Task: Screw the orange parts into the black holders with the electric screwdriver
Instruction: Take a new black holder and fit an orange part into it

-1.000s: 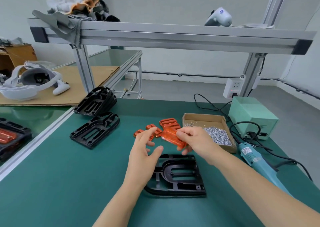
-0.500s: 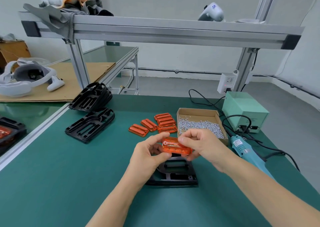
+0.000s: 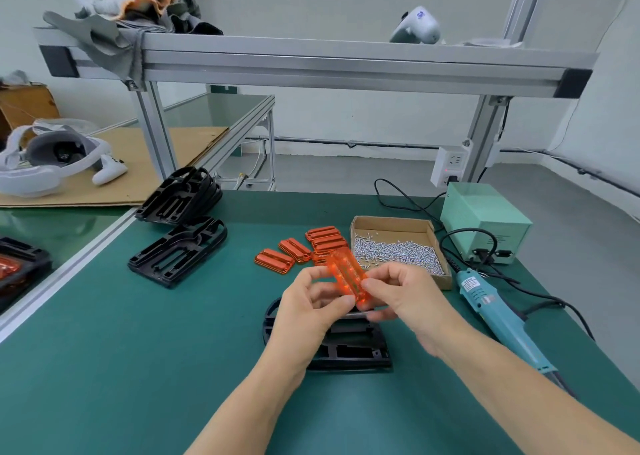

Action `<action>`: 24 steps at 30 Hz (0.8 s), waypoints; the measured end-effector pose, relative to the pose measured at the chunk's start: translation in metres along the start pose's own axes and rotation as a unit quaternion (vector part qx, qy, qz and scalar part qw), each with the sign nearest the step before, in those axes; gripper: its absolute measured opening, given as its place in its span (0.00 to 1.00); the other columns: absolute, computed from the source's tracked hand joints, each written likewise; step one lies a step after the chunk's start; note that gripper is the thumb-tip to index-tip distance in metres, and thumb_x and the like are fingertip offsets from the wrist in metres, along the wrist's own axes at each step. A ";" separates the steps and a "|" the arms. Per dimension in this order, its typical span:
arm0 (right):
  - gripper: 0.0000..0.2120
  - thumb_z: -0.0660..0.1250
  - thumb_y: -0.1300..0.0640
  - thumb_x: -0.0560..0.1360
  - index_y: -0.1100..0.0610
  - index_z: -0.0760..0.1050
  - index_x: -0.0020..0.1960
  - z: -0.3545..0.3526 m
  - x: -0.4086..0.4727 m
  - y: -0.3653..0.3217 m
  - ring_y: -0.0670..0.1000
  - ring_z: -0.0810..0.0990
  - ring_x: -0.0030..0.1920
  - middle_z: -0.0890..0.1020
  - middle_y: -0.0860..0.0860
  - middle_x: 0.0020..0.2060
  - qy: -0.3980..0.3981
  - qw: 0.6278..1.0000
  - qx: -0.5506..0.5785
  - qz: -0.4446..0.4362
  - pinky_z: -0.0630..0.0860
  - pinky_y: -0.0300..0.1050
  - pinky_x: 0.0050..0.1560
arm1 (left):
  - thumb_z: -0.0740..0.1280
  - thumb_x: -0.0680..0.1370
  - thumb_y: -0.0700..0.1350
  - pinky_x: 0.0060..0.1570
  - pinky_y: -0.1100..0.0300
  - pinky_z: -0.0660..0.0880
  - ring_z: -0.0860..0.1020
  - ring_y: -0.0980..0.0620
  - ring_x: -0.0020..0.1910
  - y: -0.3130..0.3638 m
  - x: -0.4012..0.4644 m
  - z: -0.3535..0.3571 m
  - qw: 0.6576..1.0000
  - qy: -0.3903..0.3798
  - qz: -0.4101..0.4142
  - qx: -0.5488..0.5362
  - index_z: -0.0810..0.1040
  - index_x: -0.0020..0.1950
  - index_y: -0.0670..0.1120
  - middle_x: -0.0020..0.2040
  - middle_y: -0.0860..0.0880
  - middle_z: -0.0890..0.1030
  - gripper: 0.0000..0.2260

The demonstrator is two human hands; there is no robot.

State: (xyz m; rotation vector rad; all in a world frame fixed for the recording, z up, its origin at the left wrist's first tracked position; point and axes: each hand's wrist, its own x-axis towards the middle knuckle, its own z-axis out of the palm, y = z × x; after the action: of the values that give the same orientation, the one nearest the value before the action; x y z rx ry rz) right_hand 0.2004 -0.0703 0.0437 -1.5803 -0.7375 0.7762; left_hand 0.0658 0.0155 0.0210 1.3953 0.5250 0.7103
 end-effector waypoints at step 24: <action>0.04 0.71 0.58 0.75 0.55 0.83 0.42 -0.014 0.009 0.027 0.42 0.77 0.31 0.84 0.51 0.36 0.002 0.976 -0.212 0.042 0.75 0.35 0.32 | 0.63 0.79 0.43 0.65 0.59 0.55 0.66 0.59 0.65 -0.010 0.012 -0.029 0.870 0.022 0.068 0.488 0.78 0.59 0.56 0.61 0.61 0.76 0.12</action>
State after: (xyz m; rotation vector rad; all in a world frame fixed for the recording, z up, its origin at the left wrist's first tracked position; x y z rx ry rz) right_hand 0.2184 -0.0749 0.0182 -2.0062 -0.8793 0.7068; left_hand 0.0553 0.0440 0.0088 2.3839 0.8940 0.5982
